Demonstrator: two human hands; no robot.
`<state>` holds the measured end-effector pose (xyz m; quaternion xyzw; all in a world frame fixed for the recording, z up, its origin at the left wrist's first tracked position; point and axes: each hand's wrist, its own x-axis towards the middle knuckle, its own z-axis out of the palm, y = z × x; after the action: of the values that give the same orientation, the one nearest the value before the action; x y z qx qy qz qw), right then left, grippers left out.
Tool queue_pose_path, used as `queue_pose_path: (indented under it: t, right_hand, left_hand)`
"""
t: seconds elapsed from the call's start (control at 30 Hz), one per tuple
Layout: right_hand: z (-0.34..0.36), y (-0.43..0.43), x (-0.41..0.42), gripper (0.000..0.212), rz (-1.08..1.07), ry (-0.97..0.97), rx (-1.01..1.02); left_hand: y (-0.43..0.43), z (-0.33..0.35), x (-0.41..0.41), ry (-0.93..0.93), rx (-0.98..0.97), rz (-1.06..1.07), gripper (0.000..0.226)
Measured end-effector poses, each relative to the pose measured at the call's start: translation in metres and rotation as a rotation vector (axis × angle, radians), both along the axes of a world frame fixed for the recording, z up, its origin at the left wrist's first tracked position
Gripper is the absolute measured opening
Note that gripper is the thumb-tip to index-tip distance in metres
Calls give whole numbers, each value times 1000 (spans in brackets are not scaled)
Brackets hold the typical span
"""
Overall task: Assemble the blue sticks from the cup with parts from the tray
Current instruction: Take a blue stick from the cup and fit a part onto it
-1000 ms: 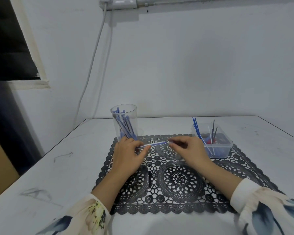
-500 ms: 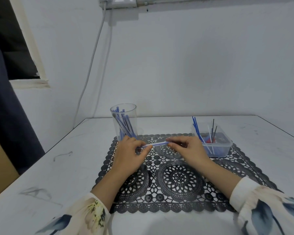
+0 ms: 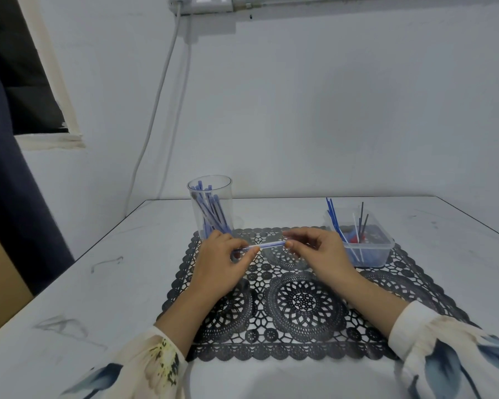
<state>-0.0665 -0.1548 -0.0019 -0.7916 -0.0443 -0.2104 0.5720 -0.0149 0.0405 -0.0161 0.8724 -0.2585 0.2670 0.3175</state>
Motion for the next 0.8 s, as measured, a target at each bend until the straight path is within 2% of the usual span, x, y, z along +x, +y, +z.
queue_pose_path:
  t: [0.53, 0.8]
  right_hand:
    - [-4, 0, 3, 14, 40, 0, 81]
    - [-6, -2, 4, 23, 104, 10, 74]
  left_hand:
    - [-1, 0, 1, -21, 22, -38, 32]
    - [0, 2, 1, -42, 10, -17, 32]
